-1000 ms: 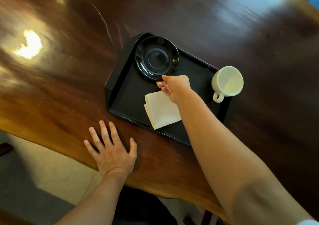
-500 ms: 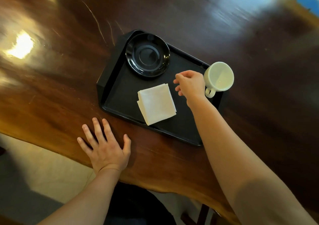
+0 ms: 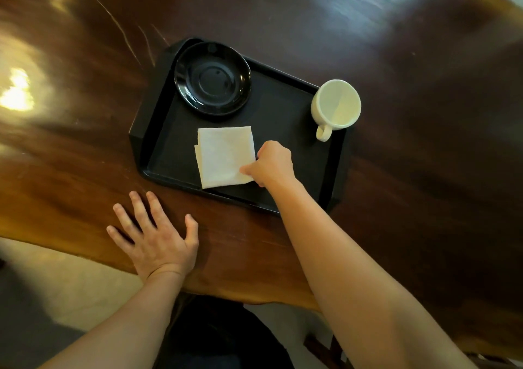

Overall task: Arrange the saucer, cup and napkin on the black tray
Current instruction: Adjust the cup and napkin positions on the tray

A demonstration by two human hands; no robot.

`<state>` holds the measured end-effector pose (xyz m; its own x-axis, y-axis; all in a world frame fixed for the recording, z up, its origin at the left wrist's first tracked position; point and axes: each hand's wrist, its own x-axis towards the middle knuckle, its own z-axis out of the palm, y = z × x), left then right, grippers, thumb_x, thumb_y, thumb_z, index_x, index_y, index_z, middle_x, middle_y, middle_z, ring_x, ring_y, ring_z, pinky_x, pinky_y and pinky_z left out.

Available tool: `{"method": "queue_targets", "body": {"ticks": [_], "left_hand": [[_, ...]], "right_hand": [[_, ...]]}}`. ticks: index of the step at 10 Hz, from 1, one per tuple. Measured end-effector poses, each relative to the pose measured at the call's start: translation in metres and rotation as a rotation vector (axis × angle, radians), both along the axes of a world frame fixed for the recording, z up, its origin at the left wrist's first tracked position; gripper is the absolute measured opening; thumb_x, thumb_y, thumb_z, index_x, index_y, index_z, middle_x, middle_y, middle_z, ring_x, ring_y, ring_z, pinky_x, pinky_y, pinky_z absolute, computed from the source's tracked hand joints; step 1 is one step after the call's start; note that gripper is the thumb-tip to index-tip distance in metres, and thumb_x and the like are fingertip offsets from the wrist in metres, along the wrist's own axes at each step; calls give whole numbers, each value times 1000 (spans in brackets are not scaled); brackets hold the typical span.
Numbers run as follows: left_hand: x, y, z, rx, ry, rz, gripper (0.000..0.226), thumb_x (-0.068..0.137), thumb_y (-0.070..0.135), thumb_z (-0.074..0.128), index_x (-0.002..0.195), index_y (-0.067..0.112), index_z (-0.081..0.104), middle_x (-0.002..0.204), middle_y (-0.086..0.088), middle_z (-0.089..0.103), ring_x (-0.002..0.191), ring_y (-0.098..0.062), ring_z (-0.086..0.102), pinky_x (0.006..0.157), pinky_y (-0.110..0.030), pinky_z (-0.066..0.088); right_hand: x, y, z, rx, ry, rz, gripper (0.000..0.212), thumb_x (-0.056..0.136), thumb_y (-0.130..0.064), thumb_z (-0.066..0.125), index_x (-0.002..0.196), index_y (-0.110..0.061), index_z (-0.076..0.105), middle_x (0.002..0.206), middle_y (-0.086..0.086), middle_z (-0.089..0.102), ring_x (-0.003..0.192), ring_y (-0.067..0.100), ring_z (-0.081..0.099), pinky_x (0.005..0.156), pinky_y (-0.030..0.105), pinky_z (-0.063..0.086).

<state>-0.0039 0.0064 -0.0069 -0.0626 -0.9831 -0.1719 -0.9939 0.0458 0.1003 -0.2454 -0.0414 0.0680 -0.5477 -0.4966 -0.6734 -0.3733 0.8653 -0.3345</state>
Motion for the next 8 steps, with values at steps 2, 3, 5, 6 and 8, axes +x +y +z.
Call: {"method": "queue_targets", "body": {"ticks": [2,3,5,6,8], "left_hand": [[-1,1,1,-4,4,-2,90,87,62,42,160,12,27,170,-18,20,158,-44,10,123,-62,1],[0,1,0,-13,7,-2,89,88,61,40,160,12,27,170,-18,20,158,-44,10,123,-63,2],[0,2,-1,-35,23,-8,88,89,62,38,160,12,26,169,-19,20,158,-44,10,124,-63,1],[0,2,-1,-34,19,-10,88,89,62,37,160,12,25,169,-19,20,158,-44,9,124,-63,2],[1,2,-1,-32,21,-10,88,89,61,38,160,12,25,169,-19,20,158,-44,9,123,-63,1]], "right_hand": [[-1,1,-6,-22,-129,-78,14,85,-18,75,86,-10,64,87,7,67,63,18,62,54,28,51],[-17,7,-1,-49,-110,-147,8,90,-20,71,95,-16,67,92,4,65,58,14,64,48,25,48],[-55,34,4,-146,-4,-340,8,90,-20,70,95,-16,67,97,4,65,60,16,63,47,24,48],[-61,44,2,-216,13,-462,9,92,-20,69,99,-18,65,104,4,64,70,18,66,57,29,58],[-54,55,-8,-313,103,-370,26,94,-11,64,118,-17,71,104,3,72,94,16,65,64,19,50]]}}
